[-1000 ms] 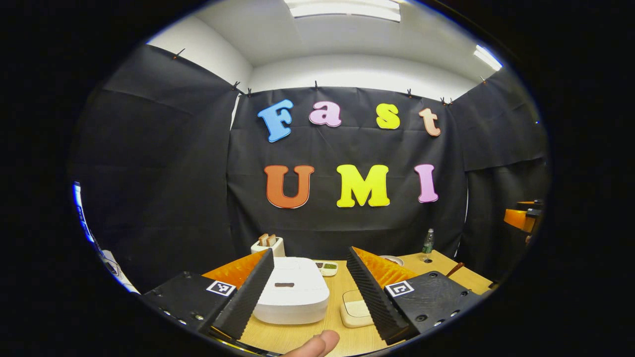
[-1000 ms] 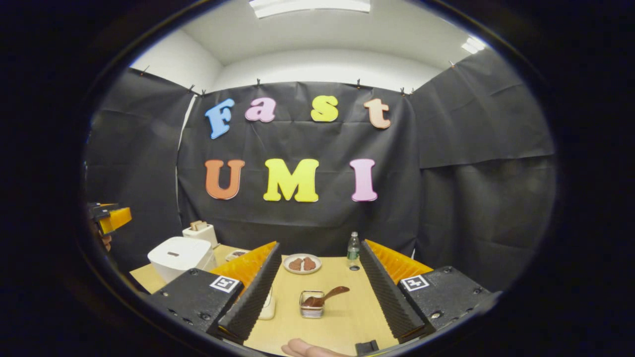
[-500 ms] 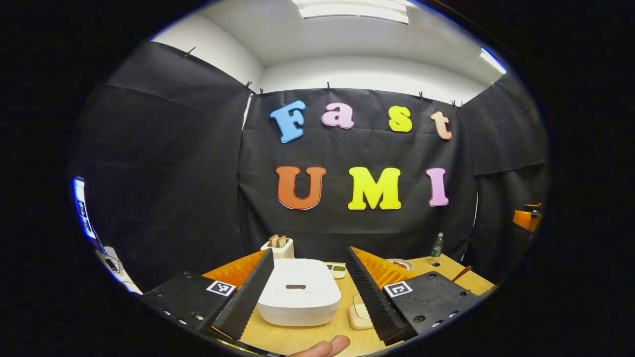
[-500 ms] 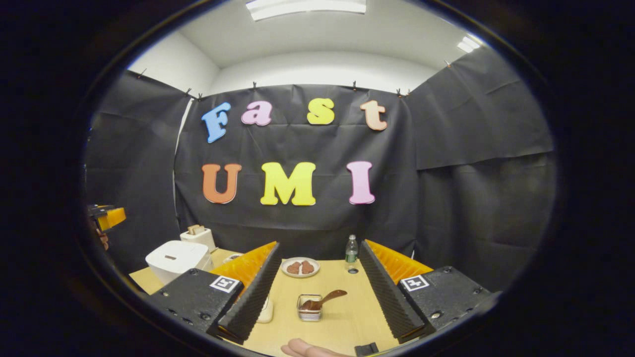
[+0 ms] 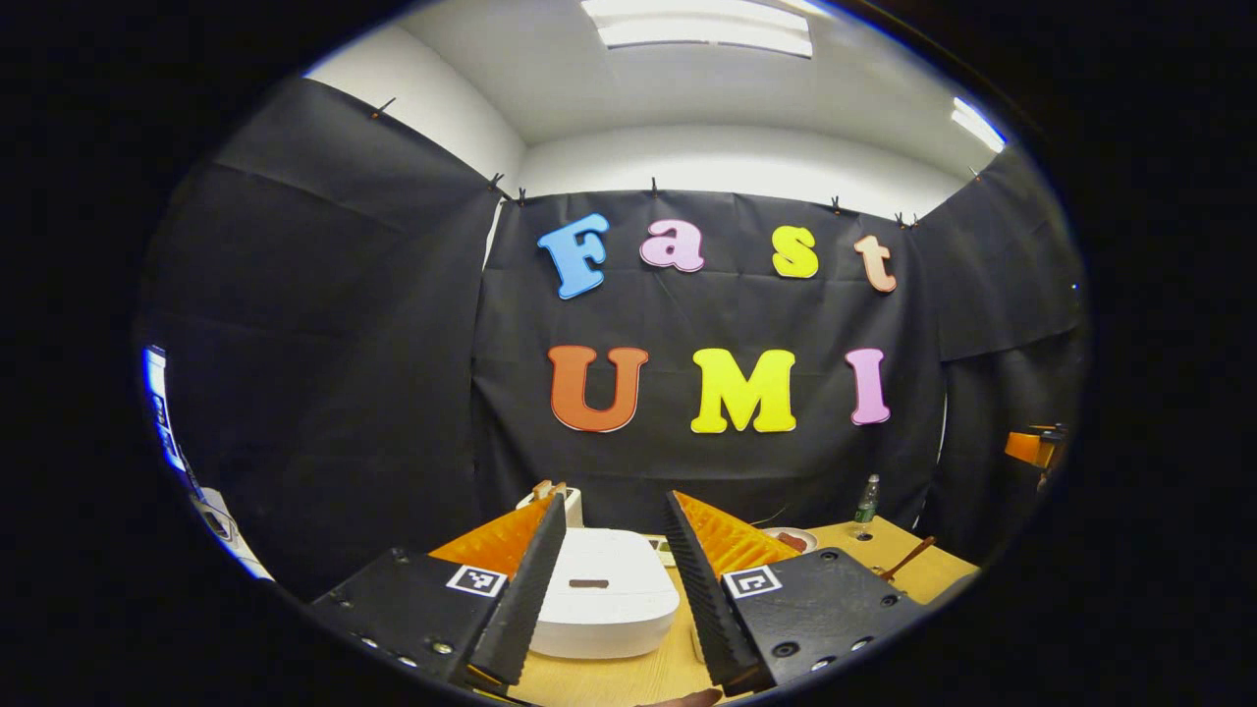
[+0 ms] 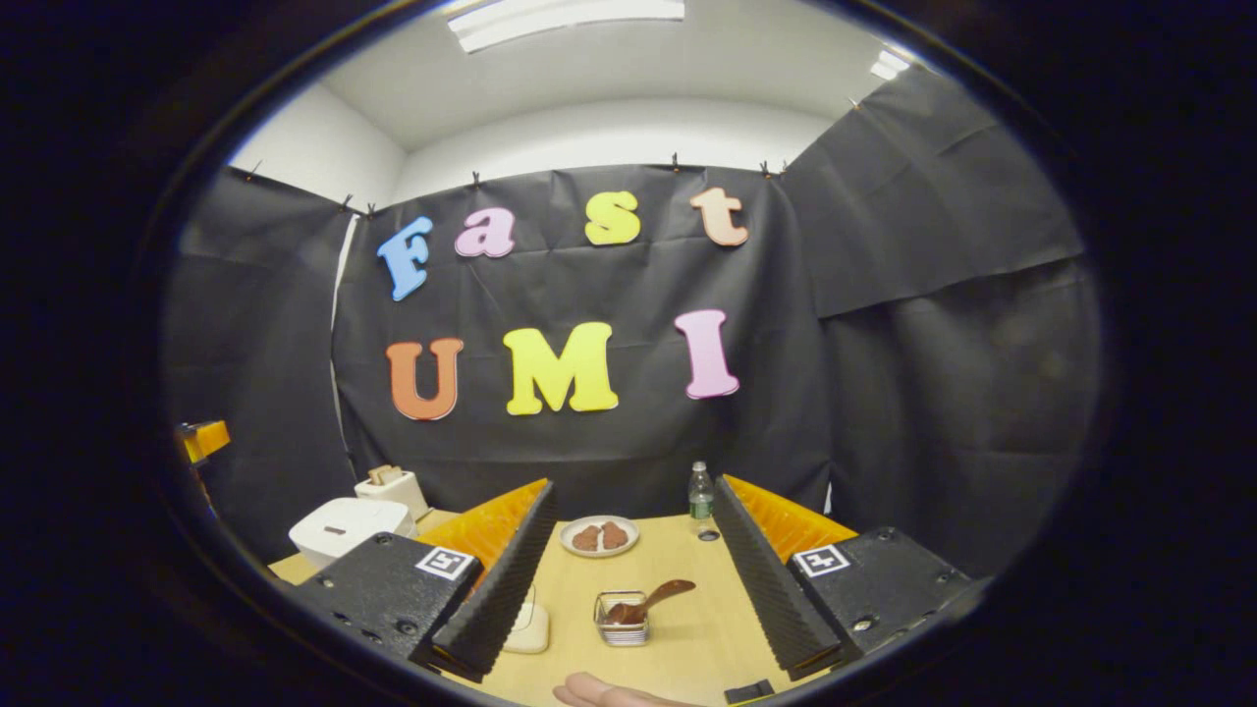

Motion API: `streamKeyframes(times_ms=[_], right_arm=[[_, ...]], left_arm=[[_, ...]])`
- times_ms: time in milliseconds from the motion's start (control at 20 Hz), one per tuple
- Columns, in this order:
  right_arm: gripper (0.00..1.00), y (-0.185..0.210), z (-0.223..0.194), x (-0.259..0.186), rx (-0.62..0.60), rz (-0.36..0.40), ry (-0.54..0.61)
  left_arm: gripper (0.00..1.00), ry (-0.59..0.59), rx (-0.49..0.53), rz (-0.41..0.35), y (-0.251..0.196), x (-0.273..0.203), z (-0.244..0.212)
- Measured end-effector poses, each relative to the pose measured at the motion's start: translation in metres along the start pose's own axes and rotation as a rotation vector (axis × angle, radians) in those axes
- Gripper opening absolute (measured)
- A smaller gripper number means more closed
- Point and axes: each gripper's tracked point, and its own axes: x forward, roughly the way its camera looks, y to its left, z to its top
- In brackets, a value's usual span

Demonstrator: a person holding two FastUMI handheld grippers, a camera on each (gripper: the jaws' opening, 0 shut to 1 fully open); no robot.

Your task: Close the left gripper, press the button to open the rice cooker; take a wooden spoon from the chopstick holder with the right hand, scoop a spoonful of rice and pour it into the rice cooker, then put the wooden spoon back into the chopstick holder.

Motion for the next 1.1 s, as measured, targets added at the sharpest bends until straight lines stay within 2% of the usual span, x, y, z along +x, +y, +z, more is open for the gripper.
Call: streamKeyframes(times_ms=[100, 150, 200, 250, 450, 550, 950, 1100], right_arm=[[1.0, -0.001, -0.007, 0.005, 0.02, 0.014, 0.016], [1.0, -0.002, -0.008, 0.008, 0.028, 0.018, 0.015], [0.99, -0.004, -0.009, 0.012, 0.031, 0.018, 0.014], [0.99, -0.006, -0.012, 0.015, 0.031, 0.017, 0.017], [1.0, -0.015, -0.026, 0.025, 0.045, 0.009, 0.031], [1.0, -0.015, -0.035, 0.026, 0.048, 0.023, 0.043], [1.0, -0.03, -0.061, 0.041, 0.013, -0.005, 0.066], [0.99, -0.035, -0.067, 0.045, -0.015, -0.01, 0.063]], left_arm=[[0.66, -0.019, 0.023, -0.016, -0.003, 0.008, -0.001], [0.7, -0.002, 0.026, -0.026, -0.005, 0.012, -0.009], [0.43, 0.029, 0.028, -0.034, -0.006, 0.015, -0.019], [0.39, 0.059, 0.029, -0.033, -0.004, 0.02, -0.029], [0.39, 0.148, 0.044, -0.043, -0.002, 0.04, -0.061], [0.0, 0.205, 0.042, -0.038, 0.004, 0.054, -0.081], [0.0, 0.452, 0.047, 0.034, 0.035, 0.103, -0.165], [0.0, 0.519, 0.016, 0.053, 0.04, 0.121, -0.19]])
